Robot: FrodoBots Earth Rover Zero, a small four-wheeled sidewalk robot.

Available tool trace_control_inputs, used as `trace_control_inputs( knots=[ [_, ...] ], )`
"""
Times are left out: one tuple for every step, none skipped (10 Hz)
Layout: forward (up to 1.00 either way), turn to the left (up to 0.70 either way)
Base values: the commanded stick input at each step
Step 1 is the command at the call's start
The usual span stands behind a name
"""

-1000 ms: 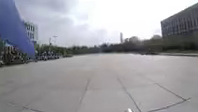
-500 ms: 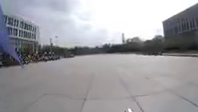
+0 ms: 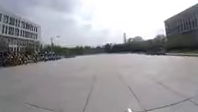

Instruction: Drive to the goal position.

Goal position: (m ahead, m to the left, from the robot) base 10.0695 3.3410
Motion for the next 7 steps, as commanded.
trace_control_inputs(
  knots=[
    [0.70, 0.00],
    [0.70, 0.00],
    [0.70, -0.23],
    [0.70, -0.35],
    [0.70, -0.35],
    [0.70, -0.16],
    [0.70, -0.03]
  ],
)
